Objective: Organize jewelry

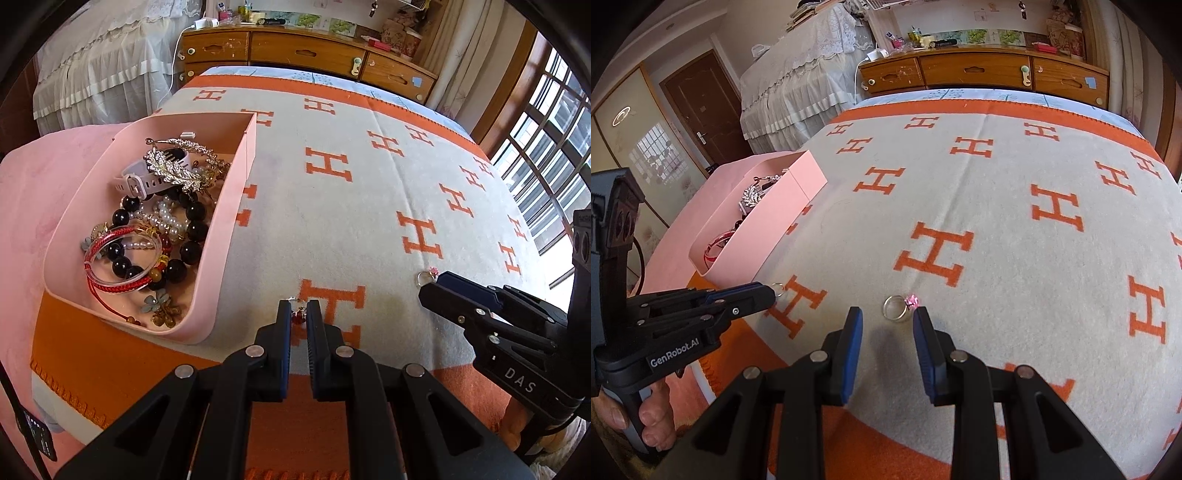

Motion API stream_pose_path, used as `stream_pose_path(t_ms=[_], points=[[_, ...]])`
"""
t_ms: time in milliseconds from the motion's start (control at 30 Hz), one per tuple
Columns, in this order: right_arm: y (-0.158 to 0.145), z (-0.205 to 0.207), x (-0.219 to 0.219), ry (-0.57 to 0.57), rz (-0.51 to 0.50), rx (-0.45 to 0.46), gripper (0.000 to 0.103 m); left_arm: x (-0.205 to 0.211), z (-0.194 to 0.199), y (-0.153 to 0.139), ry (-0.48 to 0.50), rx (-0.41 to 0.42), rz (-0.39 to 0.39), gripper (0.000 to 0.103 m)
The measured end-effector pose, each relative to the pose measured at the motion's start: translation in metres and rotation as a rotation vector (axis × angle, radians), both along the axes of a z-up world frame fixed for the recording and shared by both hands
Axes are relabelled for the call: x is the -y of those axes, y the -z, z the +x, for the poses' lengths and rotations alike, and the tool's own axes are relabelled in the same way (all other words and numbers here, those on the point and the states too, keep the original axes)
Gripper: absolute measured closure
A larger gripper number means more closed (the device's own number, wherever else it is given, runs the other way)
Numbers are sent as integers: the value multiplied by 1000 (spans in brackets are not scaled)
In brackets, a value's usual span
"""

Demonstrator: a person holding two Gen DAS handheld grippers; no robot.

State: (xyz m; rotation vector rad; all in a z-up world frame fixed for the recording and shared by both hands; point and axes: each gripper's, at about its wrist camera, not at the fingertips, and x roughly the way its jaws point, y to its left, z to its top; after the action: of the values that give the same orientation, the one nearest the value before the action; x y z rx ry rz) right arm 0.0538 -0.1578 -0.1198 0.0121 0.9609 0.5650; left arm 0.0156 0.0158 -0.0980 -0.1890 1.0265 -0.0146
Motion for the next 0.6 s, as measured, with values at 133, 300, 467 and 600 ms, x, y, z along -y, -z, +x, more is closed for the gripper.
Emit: stream_pose_path(t_ms=[133, 300, 467, 600], points=[[0, 3, -11, 15, -35, 24, 74, -2, -4, -12, 26, 49, 8, 97], [-1, 5, -24, 32, -103, 62, 76, -9, -5, -29, 40, 101, -7, 97], [0, 8, -33, 61, -167, 93, 95, -21, -6, -43, 44, 134, -24, 97], [-1, 5, -37, 73, -182, 103, 95, -39, -6, -55, 26, 164, -21, 97]])
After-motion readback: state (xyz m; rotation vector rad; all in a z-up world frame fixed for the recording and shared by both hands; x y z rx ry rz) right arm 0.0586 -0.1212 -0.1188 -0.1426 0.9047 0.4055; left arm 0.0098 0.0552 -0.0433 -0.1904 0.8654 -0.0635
